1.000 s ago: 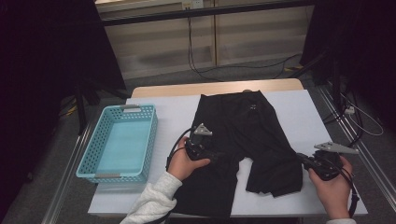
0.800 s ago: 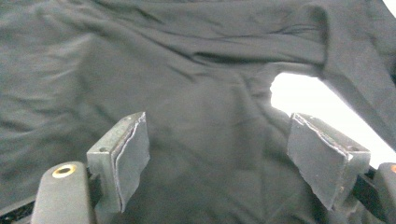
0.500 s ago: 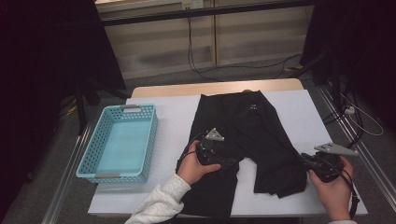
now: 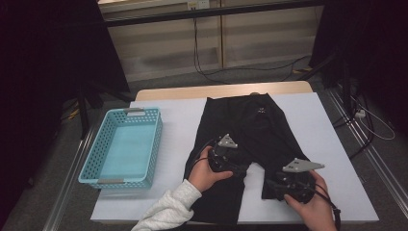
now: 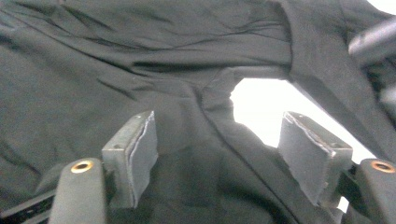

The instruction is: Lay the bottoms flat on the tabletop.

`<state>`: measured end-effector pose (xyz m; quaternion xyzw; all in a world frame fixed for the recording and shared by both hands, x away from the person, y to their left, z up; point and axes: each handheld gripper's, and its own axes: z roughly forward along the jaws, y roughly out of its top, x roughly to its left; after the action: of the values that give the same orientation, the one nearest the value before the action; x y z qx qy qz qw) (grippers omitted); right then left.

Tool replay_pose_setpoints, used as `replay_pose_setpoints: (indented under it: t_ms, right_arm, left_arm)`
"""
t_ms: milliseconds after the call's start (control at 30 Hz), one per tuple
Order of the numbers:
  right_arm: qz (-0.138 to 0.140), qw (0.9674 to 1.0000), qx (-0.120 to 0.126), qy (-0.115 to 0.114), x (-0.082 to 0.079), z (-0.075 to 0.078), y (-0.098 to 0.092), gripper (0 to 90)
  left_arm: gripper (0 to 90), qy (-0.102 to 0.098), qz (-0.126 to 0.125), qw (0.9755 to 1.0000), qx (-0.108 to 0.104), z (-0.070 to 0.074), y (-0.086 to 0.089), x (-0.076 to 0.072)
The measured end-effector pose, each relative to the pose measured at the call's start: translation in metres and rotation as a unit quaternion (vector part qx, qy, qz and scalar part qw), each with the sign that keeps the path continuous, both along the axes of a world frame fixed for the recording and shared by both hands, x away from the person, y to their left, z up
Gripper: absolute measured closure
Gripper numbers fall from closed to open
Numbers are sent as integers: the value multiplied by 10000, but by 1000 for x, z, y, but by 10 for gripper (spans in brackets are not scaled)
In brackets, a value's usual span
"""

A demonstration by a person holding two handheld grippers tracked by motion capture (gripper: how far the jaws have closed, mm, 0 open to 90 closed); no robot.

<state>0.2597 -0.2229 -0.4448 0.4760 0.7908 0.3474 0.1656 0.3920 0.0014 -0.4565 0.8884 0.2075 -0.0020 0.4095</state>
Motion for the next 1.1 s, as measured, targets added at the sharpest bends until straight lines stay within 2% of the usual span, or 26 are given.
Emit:
replay_pose_setpoints:
  t_ms: [100, 167, 267, 333, 467, 500, 567, 667, 767, 900, 1100]
  right_arm:
    - [123, 9997, -181, 139, 0, -10, 12, 576]
    - [155, 9997, -203, 54, 0, -12, 13, 624]
    - [151, 9997, -187, 44, 0, -12, 11, 789]
    - [183, 9998, -83, 47, 1, -13, 9, 894]
    - [200, 9997, -3, 158, 1, -9, 5, 900]
    - [169, 9997, 96, 128, 0, -7, 1, 900]
    - [52, 9993, 365, 35, -1, 2, -11, 900]
    - [-340, 9969, 673, -204, -6, 21, -37, 900]
    - [-584, 9947, 785, -327, -12, 27, -58, 900]
    - [-864, 9925, 804, -310, -21, 23, -80, 900]
    - [-1205, 9911, 524, -237, -22, 20, -97, 900]
  left_arm:
    - [367, 12, -35, 9999, 106, -2, -1, -1]
    - [399, -16, -11, 9999, 125, -3, -1, -2]
    - [422, 15, -1, 9999, 111, -3, -1, -1]
    - [428, 31, 8, 9999, 114, -3, -1, -1]
    - [428, 25, 0, 9999, 122, -3, 0, -1]
    - [428, 33, 3, 9999, 129, -3, 0, -1]
    - [428, 22, -15, 9999, 134, -3, 0, -1]
    - [427, 7, -11, 9999, 132, -3, 0, -1]
    - [429, -14, 1, 9999, 130, -3, 0, -2]
    - [441, -37, 6, 9999, 163, -3, -1, -2]
    - [445, -82, -5, 9998, 159, -3, -1, -2]
